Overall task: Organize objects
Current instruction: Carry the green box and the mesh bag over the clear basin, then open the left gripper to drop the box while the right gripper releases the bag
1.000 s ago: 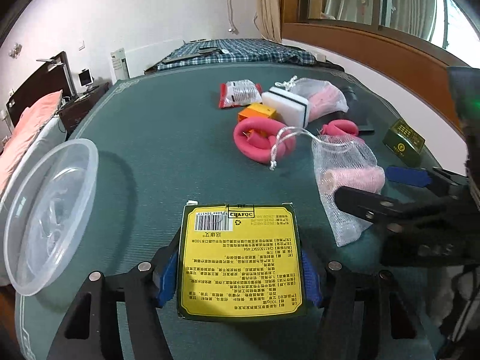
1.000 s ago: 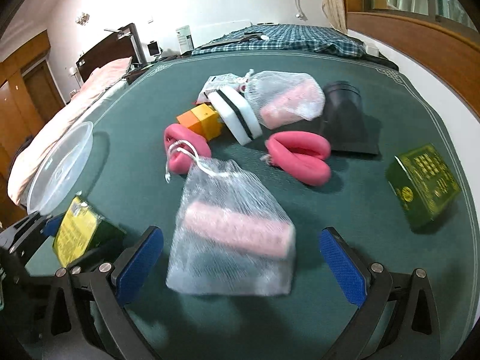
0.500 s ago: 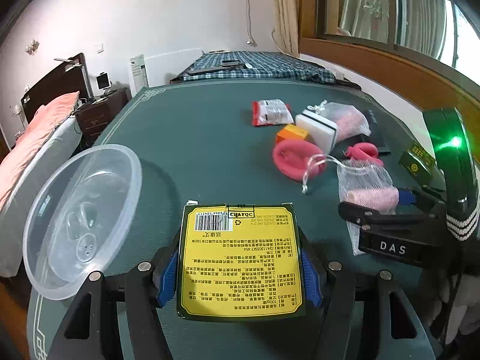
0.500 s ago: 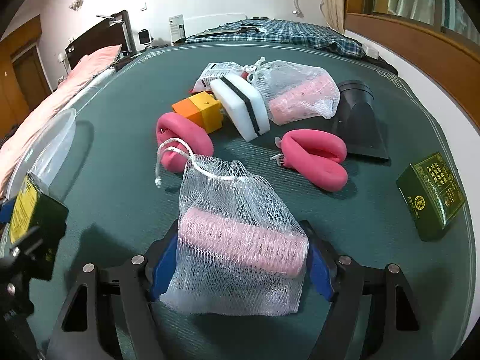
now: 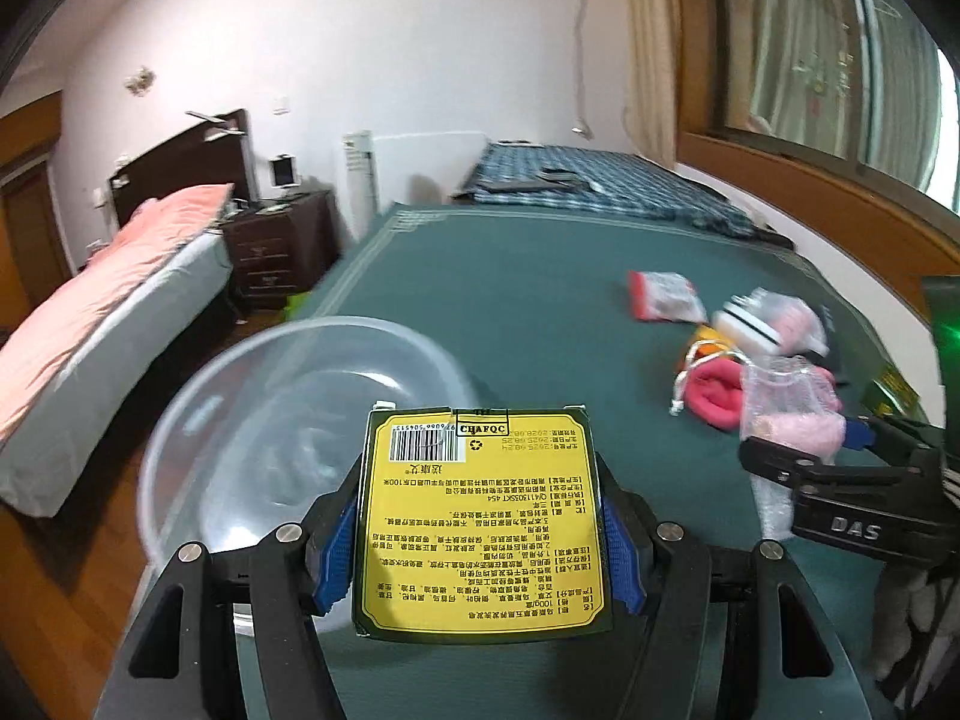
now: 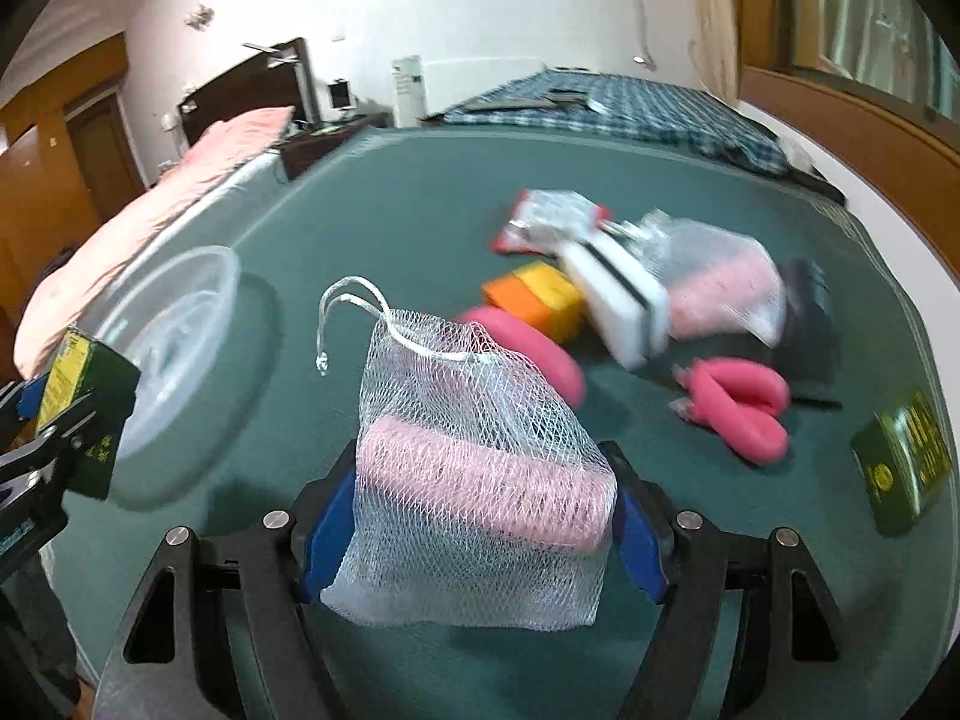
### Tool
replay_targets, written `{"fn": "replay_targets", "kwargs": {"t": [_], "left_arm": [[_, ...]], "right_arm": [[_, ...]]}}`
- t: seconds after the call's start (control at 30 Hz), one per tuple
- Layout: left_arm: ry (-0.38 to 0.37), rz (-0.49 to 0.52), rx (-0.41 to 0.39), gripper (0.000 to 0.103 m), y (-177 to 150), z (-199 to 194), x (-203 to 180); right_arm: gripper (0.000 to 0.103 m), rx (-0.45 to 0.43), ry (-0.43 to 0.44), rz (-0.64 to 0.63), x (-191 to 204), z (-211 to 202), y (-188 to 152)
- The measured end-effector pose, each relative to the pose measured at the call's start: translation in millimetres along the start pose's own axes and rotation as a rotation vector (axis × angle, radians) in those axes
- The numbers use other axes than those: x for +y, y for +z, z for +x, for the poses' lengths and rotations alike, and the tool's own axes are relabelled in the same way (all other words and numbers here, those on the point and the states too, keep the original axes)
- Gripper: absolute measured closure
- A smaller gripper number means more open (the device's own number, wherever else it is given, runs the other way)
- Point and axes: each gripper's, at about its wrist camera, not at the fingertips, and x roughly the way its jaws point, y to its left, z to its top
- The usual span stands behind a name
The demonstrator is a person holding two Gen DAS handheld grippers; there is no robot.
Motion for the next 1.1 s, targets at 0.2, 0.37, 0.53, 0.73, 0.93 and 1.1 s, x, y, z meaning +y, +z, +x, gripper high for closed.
{"fn": "replay_targets", "kwargs": {"t": [0.2, 0.37, 0.53, 0.73, 0.93, 1.1], "left_arm": [[0.087, -0.055, -0.002, 0.034, 0.7, 3.8, 41.4], [0.146, -0.085, 0.007, 0.034, -1.9, 10.3, 69.4], [0.168, -0.104, 0.022, 0.034, -6.5, 16.7, 87.1], [0.168, -0.111, 0.025, 0.034, -9.7, 16.6, 98.6], [0.152, -0.136, 0.012, 0.024, -10.6, 12.5, 111.1], [0.15, -0.146, 0.0, 0.024, -9.6, 6.6, 116.0]], "right_arm": [[0.028, -0.03, 0.074, -0.058, 39.4, 2.4, 15.5], [0.028, -0.04, 0.14, -0.097, 67.6, 7.2, 30.6], [0.028, -0.067, 0.188, -0.165, 103.7, 10.0, 44.3], [0.028, -0.076, 0.236, -0.208, 135.9, 18.2, 55.7], [0.028, -0.063, 0.265, -0.231, 152.0, 27.1, 58.9], [0.028, -0.056, 0.272, -0.237, 158.3, 31.3, 58.3]]}}
